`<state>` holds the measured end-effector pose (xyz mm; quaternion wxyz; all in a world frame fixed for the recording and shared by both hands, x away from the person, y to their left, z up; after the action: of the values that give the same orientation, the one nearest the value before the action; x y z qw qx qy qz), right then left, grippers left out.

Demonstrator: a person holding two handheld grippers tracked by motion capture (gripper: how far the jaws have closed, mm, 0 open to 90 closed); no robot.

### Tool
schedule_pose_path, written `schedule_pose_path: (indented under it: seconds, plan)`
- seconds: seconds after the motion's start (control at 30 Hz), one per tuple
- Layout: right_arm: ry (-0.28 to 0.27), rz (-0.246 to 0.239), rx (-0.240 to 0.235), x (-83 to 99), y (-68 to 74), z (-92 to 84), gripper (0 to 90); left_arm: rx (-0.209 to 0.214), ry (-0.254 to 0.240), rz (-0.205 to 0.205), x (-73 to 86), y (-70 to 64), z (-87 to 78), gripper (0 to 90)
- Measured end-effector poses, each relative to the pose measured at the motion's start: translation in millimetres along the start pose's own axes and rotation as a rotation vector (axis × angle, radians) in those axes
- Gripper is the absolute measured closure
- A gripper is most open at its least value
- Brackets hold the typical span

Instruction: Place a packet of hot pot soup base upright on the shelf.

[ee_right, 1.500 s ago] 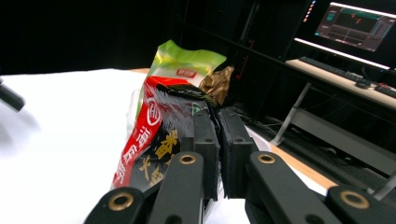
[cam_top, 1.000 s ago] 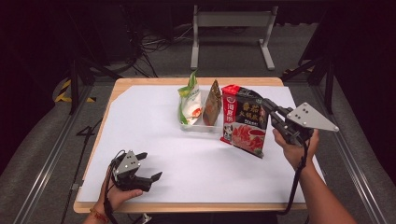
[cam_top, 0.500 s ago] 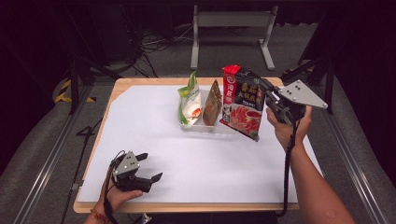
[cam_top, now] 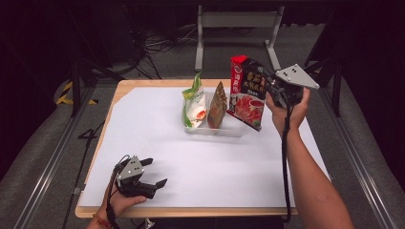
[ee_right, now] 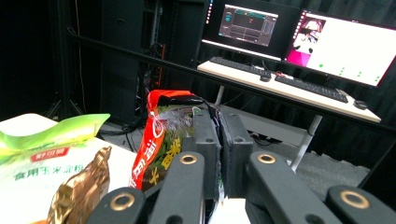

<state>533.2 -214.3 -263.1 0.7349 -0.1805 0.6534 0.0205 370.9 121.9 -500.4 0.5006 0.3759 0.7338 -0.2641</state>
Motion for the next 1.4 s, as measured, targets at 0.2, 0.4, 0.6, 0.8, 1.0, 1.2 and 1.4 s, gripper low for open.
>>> schedule_pose_path:
  seconds: [0.2, 0.4, 0.6, 0.8, 1.0, 1.2, 1.4]
  plan:
    - [0.026, -0.002, 0.021, -0.4, 4.5, 20.2, 87.0, 0.013, 0.002, 0.007, 0.5, -2.2, 0.8, 11.5]
    - [0.042, -0.019, 0.039, 4.9, 12.5, 34.9, 87.0, 0.024, -0.008, -0.006, -0.5, -1.9, 1.7, 11.4]
    - [0.054, -0.008, 0.054, 14.6, 21.3, 49.0, 86.9, 0.039, -0.002, 0.003, -0.3, -3.8, 4.6, 11.4]
    - [0.031, 0.016, 0.067, 19.1, 27.0, 53.0, 87.0, 0.047, 0.003, 0.0, 0.8, -4.1, 5.5, 11.4]
    - [0.008, 0.012, 0.056, 26.9, 33.7, 50.3, 86.9, 0.051, 0.0, 0.002, -0.1, -5.0, 5.5, 11.3]
    - [-0.021, 0.038, 0.038, 42.3, 37.6, 45.2, 86.8, 0.05, 0.007, 0.004, 1.0, -4.8, 6.2, 11.3]
    - [-0.045, 0.055, 0.018, 51.1, 42.3, 39.9, 86.6, 0.051, 0.006, 0.005, 0.7, -4.7, 6.3, 11.3]
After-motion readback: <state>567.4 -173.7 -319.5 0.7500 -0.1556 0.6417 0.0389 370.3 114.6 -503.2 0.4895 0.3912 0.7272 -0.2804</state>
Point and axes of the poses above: each handheld gripper's, and its own axes: z roughly forward along the jaws, x roughly out of its underside, y roughly to its left, the point moved 10 cm from there along z, roughly forward along the jaws, and after that the axes turned 11 degrees about -y, right-handed, at the moved point
